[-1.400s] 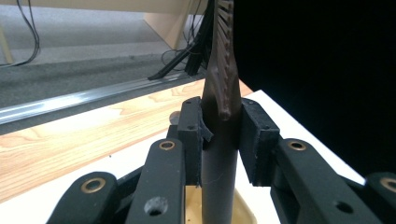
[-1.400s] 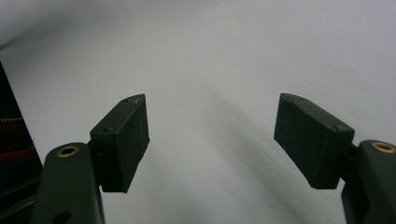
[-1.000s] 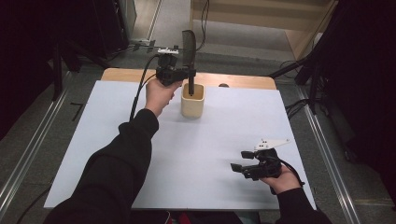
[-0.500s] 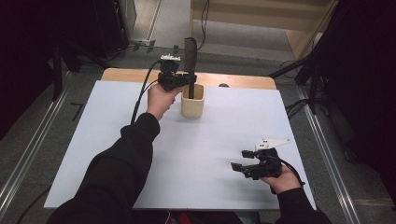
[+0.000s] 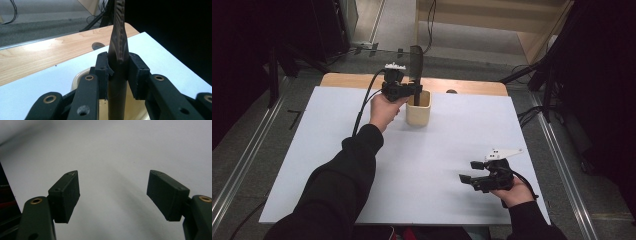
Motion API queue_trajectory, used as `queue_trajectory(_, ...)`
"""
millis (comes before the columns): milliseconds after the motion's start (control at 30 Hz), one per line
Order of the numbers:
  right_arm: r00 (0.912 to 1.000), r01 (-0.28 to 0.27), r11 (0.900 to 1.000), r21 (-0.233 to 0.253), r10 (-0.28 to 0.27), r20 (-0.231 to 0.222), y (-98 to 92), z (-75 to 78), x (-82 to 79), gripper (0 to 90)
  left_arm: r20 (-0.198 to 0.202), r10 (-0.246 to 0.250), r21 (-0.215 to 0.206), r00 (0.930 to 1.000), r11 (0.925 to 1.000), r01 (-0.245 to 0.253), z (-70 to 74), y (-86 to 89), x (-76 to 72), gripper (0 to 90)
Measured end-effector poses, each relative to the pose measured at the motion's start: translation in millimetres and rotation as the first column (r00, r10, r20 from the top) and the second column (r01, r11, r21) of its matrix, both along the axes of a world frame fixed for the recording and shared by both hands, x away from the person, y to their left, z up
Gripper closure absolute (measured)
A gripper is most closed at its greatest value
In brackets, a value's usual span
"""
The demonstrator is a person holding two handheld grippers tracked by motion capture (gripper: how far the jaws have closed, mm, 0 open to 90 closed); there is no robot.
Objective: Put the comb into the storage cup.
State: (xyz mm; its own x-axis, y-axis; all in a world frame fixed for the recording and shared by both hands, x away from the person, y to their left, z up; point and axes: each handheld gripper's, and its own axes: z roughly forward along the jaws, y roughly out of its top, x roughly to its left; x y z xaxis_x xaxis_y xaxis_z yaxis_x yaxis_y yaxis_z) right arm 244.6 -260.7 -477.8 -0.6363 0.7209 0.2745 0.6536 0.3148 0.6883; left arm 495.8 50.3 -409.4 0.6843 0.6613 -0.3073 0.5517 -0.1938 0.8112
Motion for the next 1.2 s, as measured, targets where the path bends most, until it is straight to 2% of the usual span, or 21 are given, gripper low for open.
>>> queue_trajectory(200,1.0,-0.003,1.0,0.003,0.003,-0.002,0.5,-0.3,0.2,24.7,-0.008,-0.004,0.008,1.0,1.0,0.004,-5.0,0.4,0.0,72.5)
queue_trajectory(500,1.0,-0.006,1.0,0.004,0.006,-0.002,1.1,-0.2,0.0,24.8,0.004,-0.006,0.012,1.0,0.9999,0.006,-10.0,-1.3,-2.3,72.5)
queue_trajectory(900,0.9999,-0.013,1.0,0.003,0.013,-0.004,1.6,-0.4,0.2,24.8,-0.017,-0.007,0.012,0.9998,0.9999,0.007,-12.3,1.9,-1.2,71.9)
queue_trajectory(933,0.9999,-0.011,1.0,0.004,0.011,-0.003,1.5,-0.3,0.1,24.8,-0.018,-0.006,0.006,0.9998,1.0,0.006,-11.0,3.6,-0.9,69.0)
queue_trajectory(1033,1.0,-0.008,1.0,0.008,0.008,-0.001,0.9,0.0,-0.1,24.8,-0.03,0.021,0.004,0.9993,0.9998,-0.021,-4.7,12.1,0.1,48.0)
queue_trajectory(1200,0.9999,-0.014,1.0,0.008,0.014,-0.003,1.9,-0.3,0.4,24.8,-0.073,0.026,-0.008,0.997,0.9996,-0.026,1.0,28.0,1.4,42.1)
